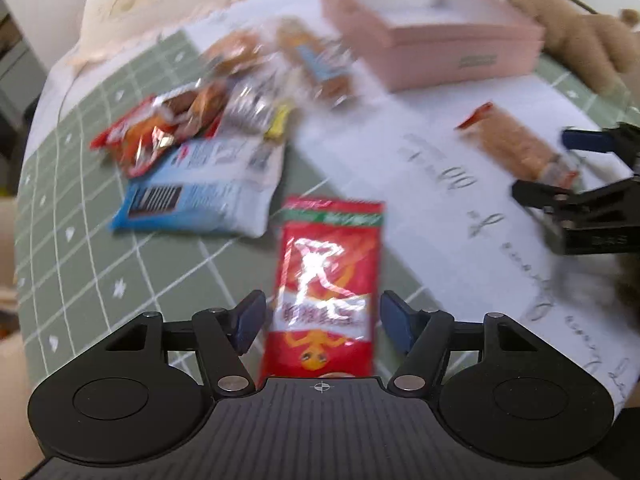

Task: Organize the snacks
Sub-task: 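Carry the red bag and biscuit packet toward the pink box with both tools, then open the left tool over the pink box while the right tool releases the biscuit packet inside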

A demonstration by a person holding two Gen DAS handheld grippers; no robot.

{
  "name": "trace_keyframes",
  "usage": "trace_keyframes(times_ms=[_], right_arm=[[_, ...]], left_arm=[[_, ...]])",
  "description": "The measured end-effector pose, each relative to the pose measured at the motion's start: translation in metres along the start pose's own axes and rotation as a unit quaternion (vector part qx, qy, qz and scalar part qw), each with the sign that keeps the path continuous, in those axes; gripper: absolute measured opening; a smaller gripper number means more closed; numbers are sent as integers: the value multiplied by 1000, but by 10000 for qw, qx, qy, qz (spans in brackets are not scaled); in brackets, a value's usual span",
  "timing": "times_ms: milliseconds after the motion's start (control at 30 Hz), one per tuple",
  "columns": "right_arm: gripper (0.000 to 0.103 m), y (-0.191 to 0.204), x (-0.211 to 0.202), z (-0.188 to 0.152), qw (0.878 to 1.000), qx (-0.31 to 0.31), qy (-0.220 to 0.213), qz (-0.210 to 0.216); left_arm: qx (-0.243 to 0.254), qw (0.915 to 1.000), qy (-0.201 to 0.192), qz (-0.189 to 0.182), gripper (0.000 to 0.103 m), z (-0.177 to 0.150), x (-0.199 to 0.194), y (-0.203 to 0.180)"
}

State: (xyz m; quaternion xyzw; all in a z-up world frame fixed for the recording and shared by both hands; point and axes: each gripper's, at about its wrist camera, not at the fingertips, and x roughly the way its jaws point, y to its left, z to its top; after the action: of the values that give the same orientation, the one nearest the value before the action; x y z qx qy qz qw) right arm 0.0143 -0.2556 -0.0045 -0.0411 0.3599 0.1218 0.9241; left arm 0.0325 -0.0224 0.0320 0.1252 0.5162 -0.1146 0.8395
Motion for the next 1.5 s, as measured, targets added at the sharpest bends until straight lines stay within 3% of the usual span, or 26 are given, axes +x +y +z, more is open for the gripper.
trace_keyframes(times_ms=[133,233,267,333,367,400,500,700,833,967,1067,1167,1200,1267,1333,1467,1500], right_arm=[[102,2,3,1,10000,-48,61,43],[102,3,5,5,9999,-25,140,17],[96,4,6,8,9999,-8,163,6],[74,8,5,15,9997,-100,199,111],[52,12,5,20,9993,-203,255,180],[35,17,5,24,9987,-306,333,228],[35,26,-2,36,9978,-442,375,321],[35,24,-40,52,9984,-457,67,311],[35,9,-55,56,9993,-334,28,136],[35,-9,-76,65,9998,-121,-136,-42],[35,-23,-97,82,9987,66,-484,-159],[35,-32,-112,101,9964,213,-751,-315],[35,-33,-115,107,9957,232,-801,-400],[35,-34,-117,115,9952,259,-808,-495],[36,-36,-112,119,9961,321,-673,-475],[36,-43,-94,112,9963,455,-248,-680],[36,-45,-93,110,9961,513,-218,-690]], left_arm=[[-395,9988,-57,-287,73,3,7,13],[-329,9988,-107,-349,73,6,9,9],[-288,9989,-77,-374,73,7,9,6],[-185,9988,-55,-450,73,7,7,-1],[-103,9988,-78,-463,70,6,6,-5],[-57,9989,-117,-445,59,6,5,-8],[-245,9976,-202,-623,52,2,0,-7],[-382,9945,-433,-875,51,-11,-16,-12],[-485,9879,-766,-1259,50,0,-41,-14],[-423,9733,-1590,-1602,50,44,-91,-5],[-193,9578,-2269,-1754,51,101,-129,2],[-8,9441,-2703,-1889,54,165,-147,0],[45,9428,-2696,-1959,59,186,-146,-2],[134,9492,-2326,-2116,60,230,-124,-7],[-182,9537,-2067,-2179,54,257,-91,-5],[-1154,9328,-2289,-2533,53,248,-48,14],[-1329,9313,-2228,-2559,53,238,-39,18]])
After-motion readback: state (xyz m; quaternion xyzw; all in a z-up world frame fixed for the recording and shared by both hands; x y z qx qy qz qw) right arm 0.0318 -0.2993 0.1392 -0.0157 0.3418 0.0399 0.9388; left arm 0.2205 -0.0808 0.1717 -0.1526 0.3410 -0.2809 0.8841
